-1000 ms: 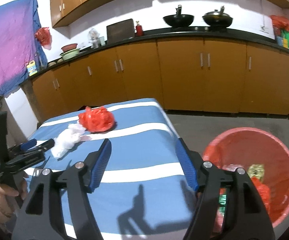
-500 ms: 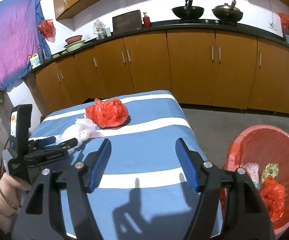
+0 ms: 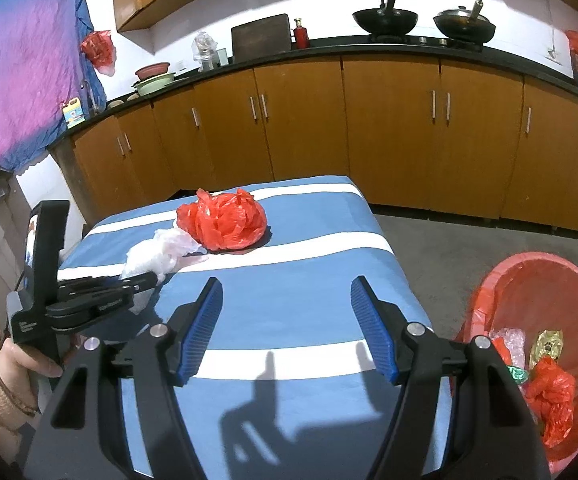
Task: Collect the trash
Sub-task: 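Grasp white plastic bag with left tool while right tool grasps red bag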
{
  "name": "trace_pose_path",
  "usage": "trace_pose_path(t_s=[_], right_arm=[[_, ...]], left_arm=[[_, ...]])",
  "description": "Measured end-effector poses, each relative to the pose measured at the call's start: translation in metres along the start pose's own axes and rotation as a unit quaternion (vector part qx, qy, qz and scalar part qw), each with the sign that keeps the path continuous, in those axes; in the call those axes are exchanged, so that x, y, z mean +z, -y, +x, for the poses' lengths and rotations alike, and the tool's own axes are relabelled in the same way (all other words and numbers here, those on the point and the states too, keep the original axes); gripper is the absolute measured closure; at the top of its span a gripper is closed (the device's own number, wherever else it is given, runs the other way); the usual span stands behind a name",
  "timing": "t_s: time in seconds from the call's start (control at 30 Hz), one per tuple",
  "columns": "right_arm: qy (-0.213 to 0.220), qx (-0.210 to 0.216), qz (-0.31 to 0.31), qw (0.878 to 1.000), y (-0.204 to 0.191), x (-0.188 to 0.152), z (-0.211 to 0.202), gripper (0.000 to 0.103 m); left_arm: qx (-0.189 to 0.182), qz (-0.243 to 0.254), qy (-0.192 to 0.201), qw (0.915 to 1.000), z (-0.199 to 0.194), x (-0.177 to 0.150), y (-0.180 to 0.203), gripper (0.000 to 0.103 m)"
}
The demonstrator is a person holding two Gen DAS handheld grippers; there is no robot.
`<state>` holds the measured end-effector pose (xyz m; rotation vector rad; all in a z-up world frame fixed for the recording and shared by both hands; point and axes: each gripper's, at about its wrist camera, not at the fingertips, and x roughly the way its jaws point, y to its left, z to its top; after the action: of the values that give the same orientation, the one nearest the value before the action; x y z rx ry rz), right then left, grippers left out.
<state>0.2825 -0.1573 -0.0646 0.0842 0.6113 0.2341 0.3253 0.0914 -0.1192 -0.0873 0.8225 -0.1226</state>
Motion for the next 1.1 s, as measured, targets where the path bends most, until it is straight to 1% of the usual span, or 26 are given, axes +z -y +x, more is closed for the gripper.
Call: trace_pose_path(t_s=[0.17, 0.27, 0.33, 0.47, 0.5, 0.57, 0.6, 0.67, 0.73, 0.83, 1.0, 1.1], right_arm=[[-0.001, 0.005, -0.009, 1.0, -0.006, 0.001, 0.005, 0.037], [0.0, 0.008, -0.017, 1.0, -0.013, 0.003, 0.01, 0.037], [-0.001, 0.012, -0.02, 1.0, -0.018, 0.006, 0.018, 0.037], [-0.004, 0.019, -0.032, 0.999, -0.031, 0.014, 0.039, 0.037], [-0.004, 0.021, -0.034, 0.999, -0.034, 0.016, 0.044, 0.036], [-0.004, 0.023, -0.038, 0.999, -0.041, 0.023, 0.058, 0.026], [-0.003, 0.022, -0.041, 0.999, -0.045, 0.029, 0.067, 0.023], [-0.002, 0.018, -0.048, 0.999, -0.05, 0.036, 0.082, 0.014], [-0.002, 0.013, -0.056, 0.998, -0.055, 0.044, 0.098, 0.009], [-0.008, 0.011, -0.064, 0.998, -0.062, 0.052, 0.119, 0.005], [-0.031, -0.007, -0.09, 0.995, -0.07, 0.06, 0.155, 0.004], [-0.038, -0.01, -0.104, 0.994, -0.072, 0.06, 0.167, 0.004]], left_arm=[[0.027, -0.019, 0.017, 0.9993, -0.017, -0.007, -0.021, 0.082], [0.056, -0.041, 0.031, 0.9971, -0.028, -0.009, -0.044, 0.082], [0.069, -0.061, 0.039, 0.995, -0.036, -0.01, -0.061, 0.082], [0.085, -0.082, 0.055, 0.9914, -0.049, -0.012, -0.079, 0.082], [0.087, -0.086, 0.06, 0.9907, -0.052, -0.012, -0.083, 0.082], [0.089, -0.09, 0.067, 0.9897, -0.055, -0.011, -0.088, 0.082], [0.091, -0.092, 0.071, 0.9891, -0.056, -0.01, -0.091, 0.082], [0.091, -0.098, 0.077, 0.988, -0.057, -0.01, -0.095, 0.082], [0.091, -0.106, 0.08, 0.987, -0.057, -0.007, -0.098, 0.082], [0.091, -0.119, 0.084, 0.9851, -0.054, -0.006, -0.106, 0.082], [0.091, -0.139, 0.084, 0.9826, -0.046, -0.004, -0.117, 0.082], [0.096, -0.142, 0.083, 0.9818, -0.041, -0.001, -0.121, 0.082]])
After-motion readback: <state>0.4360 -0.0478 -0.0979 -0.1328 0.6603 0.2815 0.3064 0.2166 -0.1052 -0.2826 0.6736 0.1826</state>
